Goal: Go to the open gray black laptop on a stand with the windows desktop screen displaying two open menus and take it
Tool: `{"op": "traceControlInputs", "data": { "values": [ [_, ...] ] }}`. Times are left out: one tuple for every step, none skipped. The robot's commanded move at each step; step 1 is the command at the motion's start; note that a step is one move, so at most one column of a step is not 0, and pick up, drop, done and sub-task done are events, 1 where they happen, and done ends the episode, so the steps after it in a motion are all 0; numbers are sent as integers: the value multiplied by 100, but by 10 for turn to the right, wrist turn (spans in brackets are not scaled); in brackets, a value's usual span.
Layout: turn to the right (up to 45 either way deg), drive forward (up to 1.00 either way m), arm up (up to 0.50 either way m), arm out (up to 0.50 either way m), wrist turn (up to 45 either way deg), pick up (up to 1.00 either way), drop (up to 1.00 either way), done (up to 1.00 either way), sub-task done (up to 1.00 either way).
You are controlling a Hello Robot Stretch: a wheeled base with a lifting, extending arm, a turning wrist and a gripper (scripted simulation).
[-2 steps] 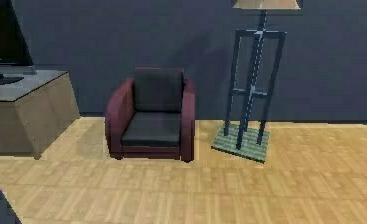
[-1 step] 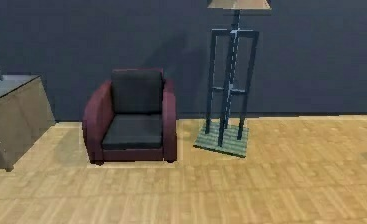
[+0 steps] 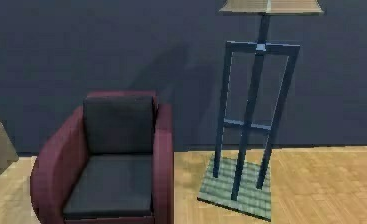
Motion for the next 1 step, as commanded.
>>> {"op": "traceControlInputs", "data": {
  "values": [
    [450,0,0,0,0,0,0,0,0]
  ]
}}
